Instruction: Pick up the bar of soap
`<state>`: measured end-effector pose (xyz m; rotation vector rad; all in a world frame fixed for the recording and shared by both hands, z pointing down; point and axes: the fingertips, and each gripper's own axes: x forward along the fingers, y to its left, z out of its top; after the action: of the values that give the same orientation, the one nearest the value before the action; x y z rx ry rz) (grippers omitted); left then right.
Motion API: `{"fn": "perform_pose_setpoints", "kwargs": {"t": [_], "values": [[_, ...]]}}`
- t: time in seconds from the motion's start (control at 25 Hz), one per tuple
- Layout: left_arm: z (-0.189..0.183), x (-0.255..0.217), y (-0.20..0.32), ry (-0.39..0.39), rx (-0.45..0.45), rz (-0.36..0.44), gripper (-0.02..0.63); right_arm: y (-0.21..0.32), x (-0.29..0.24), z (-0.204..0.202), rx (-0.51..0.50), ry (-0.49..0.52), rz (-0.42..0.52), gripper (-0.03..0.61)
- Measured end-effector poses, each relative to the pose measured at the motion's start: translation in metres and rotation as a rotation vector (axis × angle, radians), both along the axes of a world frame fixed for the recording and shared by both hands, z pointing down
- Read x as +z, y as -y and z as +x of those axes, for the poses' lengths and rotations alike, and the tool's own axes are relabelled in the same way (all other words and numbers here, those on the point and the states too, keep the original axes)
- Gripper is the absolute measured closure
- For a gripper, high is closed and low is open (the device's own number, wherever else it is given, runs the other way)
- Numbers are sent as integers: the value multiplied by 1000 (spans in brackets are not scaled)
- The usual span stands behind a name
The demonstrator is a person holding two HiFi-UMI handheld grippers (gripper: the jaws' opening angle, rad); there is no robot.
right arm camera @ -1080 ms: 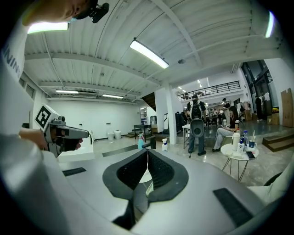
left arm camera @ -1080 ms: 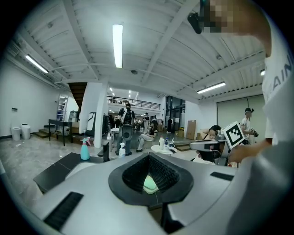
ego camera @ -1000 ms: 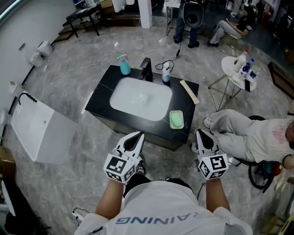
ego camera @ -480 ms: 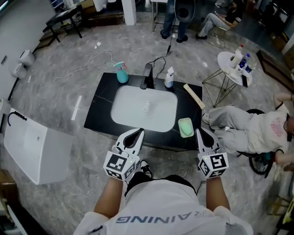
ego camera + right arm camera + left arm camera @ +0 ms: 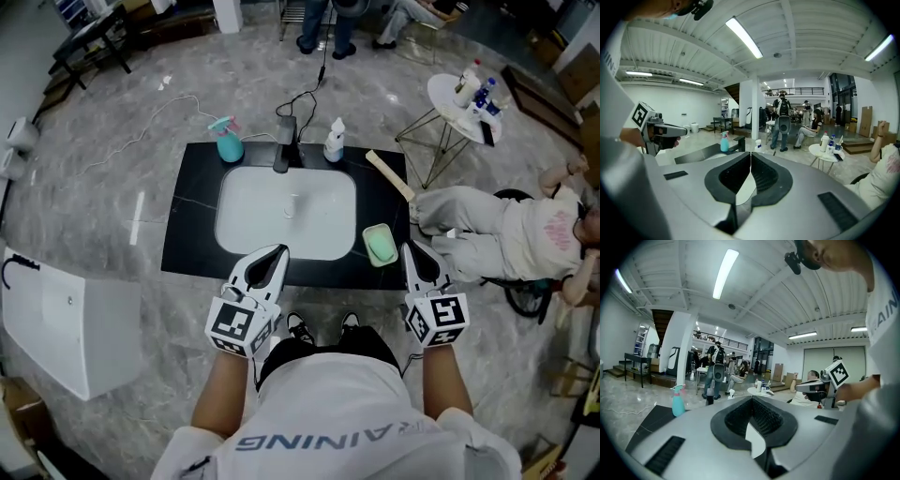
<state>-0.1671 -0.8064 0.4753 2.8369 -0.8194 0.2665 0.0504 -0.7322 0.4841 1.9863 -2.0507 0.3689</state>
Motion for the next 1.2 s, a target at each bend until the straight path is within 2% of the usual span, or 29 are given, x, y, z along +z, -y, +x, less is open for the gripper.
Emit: {"fn": "perform_pose_setpoints", "kwargs": {"t": [0.12,0.32,0.48,0.84,1.0,1.2], "values": [[8,6,3,14,-11,-8,611,7,13,18,14,10,-48,561],[27,10,3,27,-58,-34,611,18,44,37,-67,-27,-168,560],[39,31,0,65,-78,-60,611,20,81,36,-143,-56,-270,481],[50,57,-5,95,-129,-112,611,20,159,37,-253,-69,-483,389],[46,71,-7,111,-151,-137,611,22,197,39,-270,-97,-571,362],[34,84,-8,125,-188,-167,611,27,227,41,-290,-134,-633,357]]}}
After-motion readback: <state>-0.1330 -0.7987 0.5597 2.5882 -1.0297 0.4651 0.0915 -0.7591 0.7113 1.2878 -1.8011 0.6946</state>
